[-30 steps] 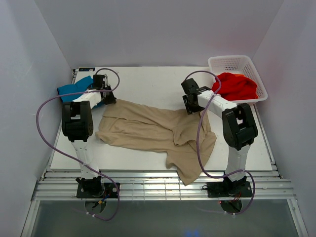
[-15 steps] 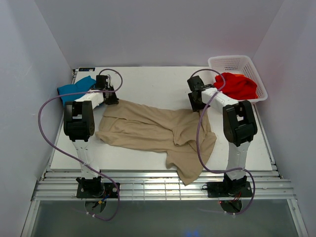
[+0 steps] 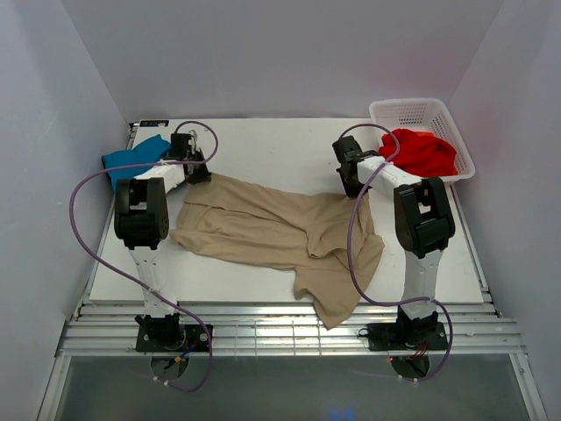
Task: Fold and stack the t-shirts
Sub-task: Fold the tshirt
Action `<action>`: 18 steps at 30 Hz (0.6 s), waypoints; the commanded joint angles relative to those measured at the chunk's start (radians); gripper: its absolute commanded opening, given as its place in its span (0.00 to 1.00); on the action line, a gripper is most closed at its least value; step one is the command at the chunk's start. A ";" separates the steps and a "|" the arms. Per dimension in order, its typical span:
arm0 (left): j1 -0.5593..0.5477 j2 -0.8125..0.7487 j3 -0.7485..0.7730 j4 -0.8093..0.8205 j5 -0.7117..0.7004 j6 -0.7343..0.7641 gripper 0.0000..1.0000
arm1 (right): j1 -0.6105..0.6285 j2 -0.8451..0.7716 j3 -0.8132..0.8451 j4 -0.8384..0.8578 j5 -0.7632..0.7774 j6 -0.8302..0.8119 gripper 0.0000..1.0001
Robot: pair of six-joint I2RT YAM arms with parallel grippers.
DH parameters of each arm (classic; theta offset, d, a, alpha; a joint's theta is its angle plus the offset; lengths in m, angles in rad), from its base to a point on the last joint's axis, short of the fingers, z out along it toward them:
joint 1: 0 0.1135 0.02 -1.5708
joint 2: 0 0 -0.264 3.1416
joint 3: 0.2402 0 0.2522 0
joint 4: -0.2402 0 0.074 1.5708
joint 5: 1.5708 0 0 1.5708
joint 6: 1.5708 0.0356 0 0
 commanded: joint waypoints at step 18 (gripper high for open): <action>0.024 0.046 -0.137 -0.120 -0.242 -0.072 0.00 | -0.275 -0.107 0.013 -0.010 0.004 0.113 0.08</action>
